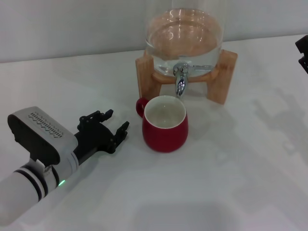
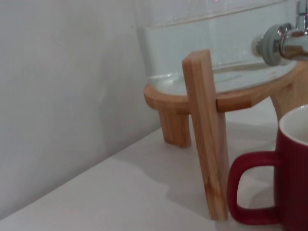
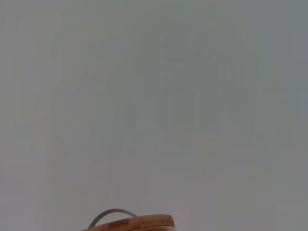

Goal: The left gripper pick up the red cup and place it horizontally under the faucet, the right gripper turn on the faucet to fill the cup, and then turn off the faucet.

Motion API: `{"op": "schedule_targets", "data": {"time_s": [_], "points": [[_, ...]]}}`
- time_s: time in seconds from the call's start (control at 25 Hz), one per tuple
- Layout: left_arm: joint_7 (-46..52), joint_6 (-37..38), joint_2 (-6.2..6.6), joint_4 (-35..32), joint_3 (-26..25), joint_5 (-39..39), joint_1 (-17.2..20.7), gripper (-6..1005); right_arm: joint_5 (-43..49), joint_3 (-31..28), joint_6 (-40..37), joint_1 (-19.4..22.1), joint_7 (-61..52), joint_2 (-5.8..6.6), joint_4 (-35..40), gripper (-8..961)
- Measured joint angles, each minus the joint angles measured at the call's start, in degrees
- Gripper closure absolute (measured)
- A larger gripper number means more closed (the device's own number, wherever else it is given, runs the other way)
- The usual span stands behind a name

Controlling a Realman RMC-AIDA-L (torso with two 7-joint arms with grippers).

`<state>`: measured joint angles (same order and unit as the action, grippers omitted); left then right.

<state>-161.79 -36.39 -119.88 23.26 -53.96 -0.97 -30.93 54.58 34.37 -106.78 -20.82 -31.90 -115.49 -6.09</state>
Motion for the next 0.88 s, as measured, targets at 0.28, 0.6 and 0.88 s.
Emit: {"op": "schedule_targets", "data": {"time_s": [0.28,0.6,0.88], "points": [[-0.07,-0.13,0.01,-1.13,-1.51,0.00,0.50,484,0.00,0.00,0.00,-0.01,0.00,0.00,-0.06,111],[-0.10,-0.53,0.40,-1.39,-4.90,-0.05,1.47,484,0.00,0.00,0.01,0.04,0.00,0.00,0.08,111],[-0.11,-1.37,0.51,-1.95,-11.93,-3.18,2.44,484,-0.15,0.00,0.08,0.12,0.00,0.00,0.11,111]]}}
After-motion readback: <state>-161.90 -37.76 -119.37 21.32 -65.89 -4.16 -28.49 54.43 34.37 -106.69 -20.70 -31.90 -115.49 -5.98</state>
